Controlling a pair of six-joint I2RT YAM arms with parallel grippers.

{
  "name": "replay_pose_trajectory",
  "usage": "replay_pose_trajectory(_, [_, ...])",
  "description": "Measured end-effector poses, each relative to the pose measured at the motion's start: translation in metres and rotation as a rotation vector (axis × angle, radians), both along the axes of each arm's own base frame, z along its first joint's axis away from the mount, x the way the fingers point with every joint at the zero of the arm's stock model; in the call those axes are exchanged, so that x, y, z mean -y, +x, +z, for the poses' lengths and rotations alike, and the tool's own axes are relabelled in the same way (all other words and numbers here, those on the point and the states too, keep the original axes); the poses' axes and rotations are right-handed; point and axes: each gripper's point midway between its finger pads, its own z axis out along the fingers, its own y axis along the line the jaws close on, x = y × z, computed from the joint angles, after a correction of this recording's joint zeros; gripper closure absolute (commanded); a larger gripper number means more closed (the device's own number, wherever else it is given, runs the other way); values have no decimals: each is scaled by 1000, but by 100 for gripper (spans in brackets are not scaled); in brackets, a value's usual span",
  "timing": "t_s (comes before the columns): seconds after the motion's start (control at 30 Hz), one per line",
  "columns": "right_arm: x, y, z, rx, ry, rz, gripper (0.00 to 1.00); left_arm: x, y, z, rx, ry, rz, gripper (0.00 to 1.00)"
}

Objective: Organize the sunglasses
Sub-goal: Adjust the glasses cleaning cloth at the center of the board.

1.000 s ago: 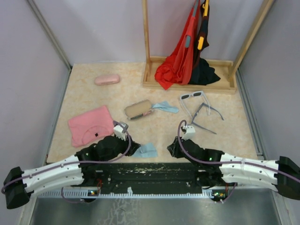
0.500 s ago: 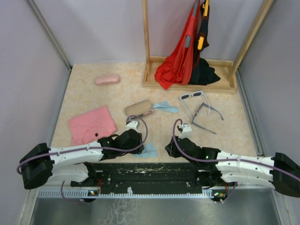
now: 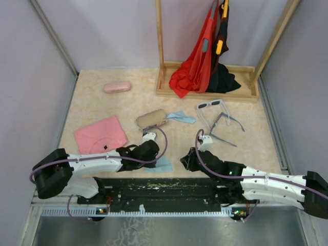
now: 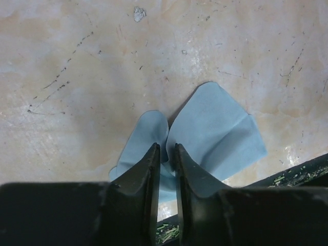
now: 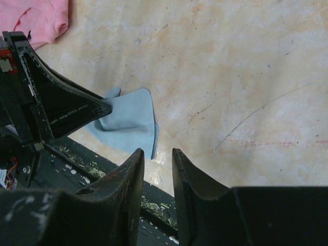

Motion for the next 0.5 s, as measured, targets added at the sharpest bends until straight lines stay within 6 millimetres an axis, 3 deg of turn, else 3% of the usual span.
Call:
replay_pose_trajectory(0.1, [2,-1,0,2,4,0,71,1,1,-1,-2,11,-1,99])
replay_pose_trajectory(0.3, [7,-1,2,12,18,-8,71,3,10,10,44,23,-5,99])
replay_pose_trajectory(0.5, [14,1,9,32,38,-35,71,34,36,52,173,-21,-75,99])
